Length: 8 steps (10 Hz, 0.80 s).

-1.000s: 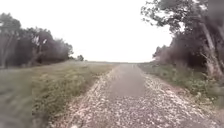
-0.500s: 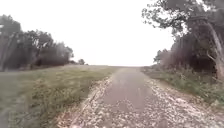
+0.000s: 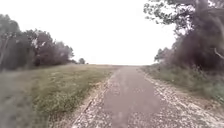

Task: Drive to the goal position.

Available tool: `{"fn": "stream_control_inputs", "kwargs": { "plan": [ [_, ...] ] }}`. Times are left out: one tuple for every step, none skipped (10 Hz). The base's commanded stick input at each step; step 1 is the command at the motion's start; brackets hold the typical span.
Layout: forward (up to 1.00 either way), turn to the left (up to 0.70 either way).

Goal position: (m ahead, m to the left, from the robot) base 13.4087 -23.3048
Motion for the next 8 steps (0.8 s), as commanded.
{"fn": "stream_control_inputs", "kwargs": {
  "plan": [
    [0.70,0.00],
    [0.70,0.00],
    [0.70,0.00],
    [0.70,0.00],
    [0.70,0.00],
    [0.70,0.00],
    [0.70,0.00],
    [0.70,-0.09]
  ]
}}
